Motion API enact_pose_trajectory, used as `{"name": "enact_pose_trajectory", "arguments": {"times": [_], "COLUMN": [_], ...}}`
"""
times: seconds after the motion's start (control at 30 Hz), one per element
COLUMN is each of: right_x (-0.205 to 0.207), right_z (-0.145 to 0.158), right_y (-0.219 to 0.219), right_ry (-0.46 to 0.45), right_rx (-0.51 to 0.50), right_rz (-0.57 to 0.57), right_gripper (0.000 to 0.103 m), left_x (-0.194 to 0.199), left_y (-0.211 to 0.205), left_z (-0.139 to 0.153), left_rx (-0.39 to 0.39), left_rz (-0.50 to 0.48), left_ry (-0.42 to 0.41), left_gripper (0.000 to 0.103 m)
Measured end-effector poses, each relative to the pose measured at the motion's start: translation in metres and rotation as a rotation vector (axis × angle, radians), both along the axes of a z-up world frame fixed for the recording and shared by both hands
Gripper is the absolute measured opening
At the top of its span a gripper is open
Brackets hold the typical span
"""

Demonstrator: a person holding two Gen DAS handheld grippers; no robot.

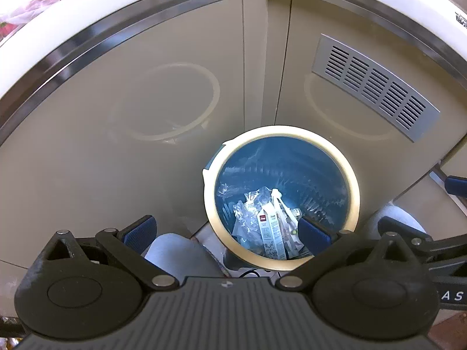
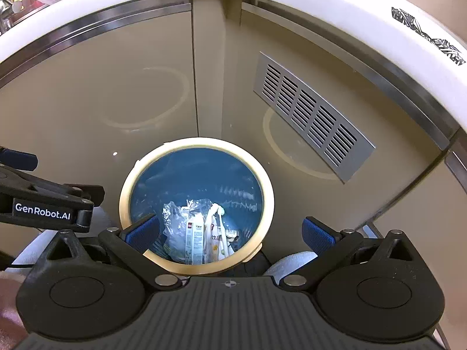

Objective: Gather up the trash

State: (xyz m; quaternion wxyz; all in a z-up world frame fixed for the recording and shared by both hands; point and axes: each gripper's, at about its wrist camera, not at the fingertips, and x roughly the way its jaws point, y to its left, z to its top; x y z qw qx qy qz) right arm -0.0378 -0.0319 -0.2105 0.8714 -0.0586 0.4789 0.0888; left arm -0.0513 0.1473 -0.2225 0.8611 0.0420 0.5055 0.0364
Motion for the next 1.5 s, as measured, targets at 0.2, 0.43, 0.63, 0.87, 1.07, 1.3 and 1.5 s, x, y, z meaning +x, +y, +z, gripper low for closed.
{"name": "enact_pose_trajectory", "arguments": {"times": [0.2, 0.43, 0.63, 0.87, 1.07, 1.3, 1.5], "right_x": [0.0004, 0.0015, 0.0024, 0.0025, 0.0025, 0.0023, 0.0019], "right_z": [-0.0016, -0.0038, -0.0043, -0.0051, -0.0055, -0.0061, -0.0074], "right_y": [-0.0002, -0.0007, 0.0002, 0.0003, 0.0004, -0.0004, -0.0013], "right_ry": [0.001, 0.007, 0.011, 0.013, 0.014, 0.015, 0.018], "right_rx": [0.001, 0.002, 0.001, 0.0, 0.0, 0.001, 0.002], "right_rz": [-0.001, -0.002, -0.003, -0.003, -0.003, -0.005, -0.008], "right_gripper": [0.103, 0.103, 0.103, 0.103, 0.103, 0.103, 0.103], "left_x": [-0.0013, -0.0002, 0.001, 0.0015, 0.0004, 0.0003, 0.0002], "left_y": [-0.0032, -0.0035, -0.0043, -0.0039, -0.0039, -0.0051, -0.0068], "left_z": [0.0002, -0.0009, -0.0024, -0.0028, -0.0027, -0.0031, -0.0034], "left_rx": [0.025, 0.033, 0.033, 0.028, 0.03, 0.031, 0.037], "left_rz": [-0.008, -0.01, -0.01, -0.006, -0.008, -0.011, -0.017], "left_ry": [-0.006, -0.003, 0.003, 0.0, 0.001, -0.001, -0.003], "left_gripper": [0.103, 0.103, 0.103, 0.103, 0.103, 0.103, 0.103]}}
